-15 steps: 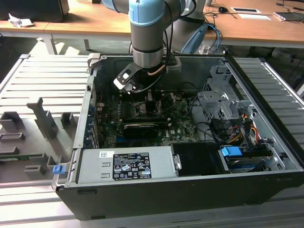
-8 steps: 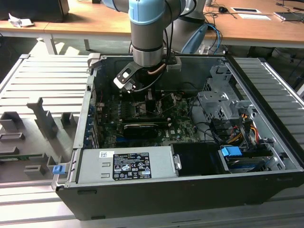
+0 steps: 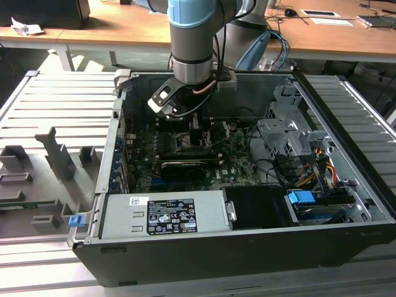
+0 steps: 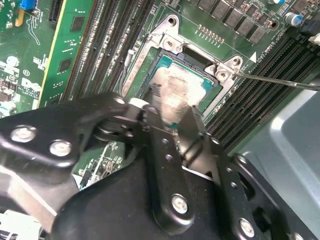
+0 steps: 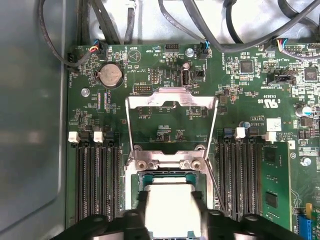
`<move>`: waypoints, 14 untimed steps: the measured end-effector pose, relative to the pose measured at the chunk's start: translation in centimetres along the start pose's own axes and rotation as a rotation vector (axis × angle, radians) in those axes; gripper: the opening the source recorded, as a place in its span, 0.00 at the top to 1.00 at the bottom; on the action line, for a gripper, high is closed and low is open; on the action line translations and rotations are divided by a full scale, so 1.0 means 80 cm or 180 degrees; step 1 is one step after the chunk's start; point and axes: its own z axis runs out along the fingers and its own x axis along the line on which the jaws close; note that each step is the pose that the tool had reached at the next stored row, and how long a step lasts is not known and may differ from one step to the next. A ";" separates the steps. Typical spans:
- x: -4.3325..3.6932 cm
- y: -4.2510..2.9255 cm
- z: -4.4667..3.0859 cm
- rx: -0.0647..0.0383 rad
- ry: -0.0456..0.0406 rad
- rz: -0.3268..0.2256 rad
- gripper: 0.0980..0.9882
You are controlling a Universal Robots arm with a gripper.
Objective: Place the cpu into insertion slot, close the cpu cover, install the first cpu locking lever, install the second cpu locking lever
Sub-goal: 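Place the cpu into insertion slot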
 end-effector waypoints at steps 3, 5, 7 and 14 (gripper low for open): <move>0.000 0.0002 -0.0017 0.0000 0.0000 0.0000 0.80; 0.000 0.0002 -0.0023 0.0000 0.0000 0.0000 0.93; 0.000 0.0003 -0.0029 0.0000 0.0000 0.0000 0.99; 0.000 0.0006 -0.0071 0.0000 0.0000 0.0001 0.99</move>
